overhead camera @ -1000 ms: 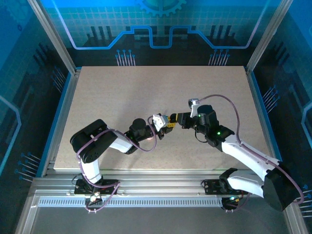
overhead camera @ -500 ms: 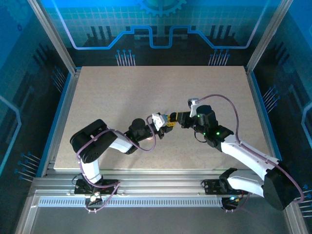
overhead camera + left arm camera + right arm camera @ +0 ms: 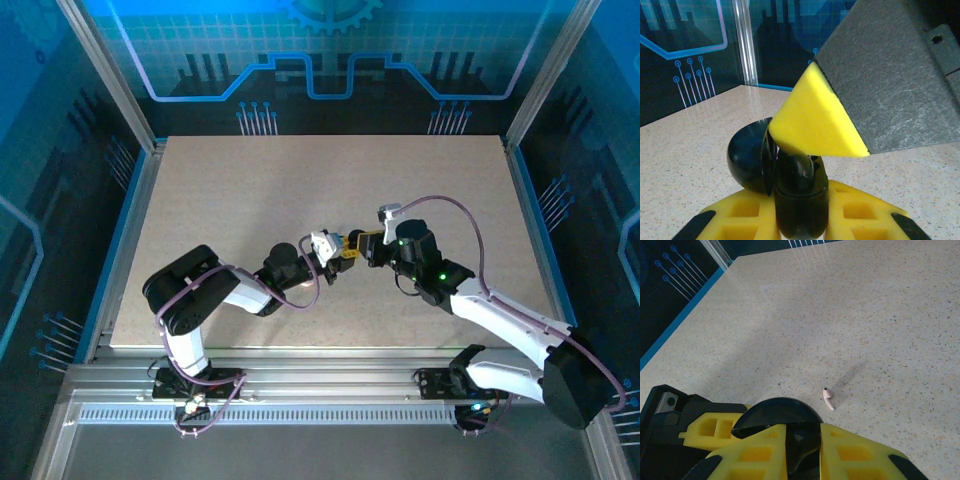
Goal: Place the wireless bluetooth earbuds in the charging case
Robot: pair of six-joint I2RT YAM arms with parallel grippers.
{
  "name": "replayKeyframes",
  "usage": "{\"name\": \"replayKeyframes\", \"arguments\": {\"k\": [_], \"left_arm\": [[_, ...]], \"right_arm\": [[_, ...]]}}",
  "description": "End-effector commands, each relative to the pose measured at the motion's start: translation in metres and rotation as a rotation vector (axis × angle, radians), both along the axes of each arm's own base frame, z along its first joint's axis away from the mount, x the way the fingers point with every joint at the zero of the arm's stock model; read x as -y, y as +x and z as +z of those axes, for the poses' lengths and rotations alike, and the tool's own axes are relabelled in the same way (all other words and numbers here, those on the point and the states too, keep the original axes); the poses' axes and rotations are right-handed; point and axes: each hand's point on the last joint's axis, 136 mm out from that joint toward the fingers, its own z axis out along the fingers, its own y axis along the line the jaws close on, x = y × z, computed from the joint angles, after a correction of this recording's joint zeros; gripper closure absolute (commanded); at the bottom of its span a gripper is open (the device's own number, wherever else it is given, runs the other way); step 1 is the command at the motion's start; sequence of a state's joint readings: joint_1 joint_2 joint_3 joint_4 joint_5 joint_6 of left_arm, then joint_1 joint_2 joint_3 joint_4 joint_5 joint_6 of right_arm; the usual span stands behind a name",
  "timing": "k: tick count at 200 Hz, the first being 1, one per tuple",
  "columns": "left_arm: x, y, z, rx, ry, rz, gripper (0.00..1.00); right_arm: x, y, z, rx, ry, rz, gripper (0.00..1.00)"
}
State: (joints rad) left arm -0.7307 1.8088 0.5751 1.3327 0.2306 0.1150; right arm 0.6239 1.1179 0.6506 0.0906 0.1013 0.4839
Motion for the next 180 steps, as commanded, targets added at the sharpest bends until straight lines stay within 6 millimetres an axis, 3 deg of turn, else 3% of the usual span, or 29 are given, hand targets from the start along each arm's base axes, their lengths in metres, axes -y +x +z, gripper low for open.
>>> {"name": "replayKeyframes", "arguments": {"k": [1, 66, 180], "left_arm": [[0.001, 0.0, 0.036, 0.065, -0.087, 0.004, 0.86], [-0.004, -0.002, 0.036, 0.069, -0.082, 0.014, 0.86], [-0.007, -0.011, 0.043, 0.079, -0.091, -0.004, 0.86]], "right_arm": [[-0.009, -0.008, -0.007, -0.017, -0.018, 0.042, 0.76], [-0.018, -0.008, 0.023, 0.007, 0.086, 0.096, 0.5], [-0.008, -0.011, 0.063, 0.055, 0.224, 0.138, 0.41]]}}
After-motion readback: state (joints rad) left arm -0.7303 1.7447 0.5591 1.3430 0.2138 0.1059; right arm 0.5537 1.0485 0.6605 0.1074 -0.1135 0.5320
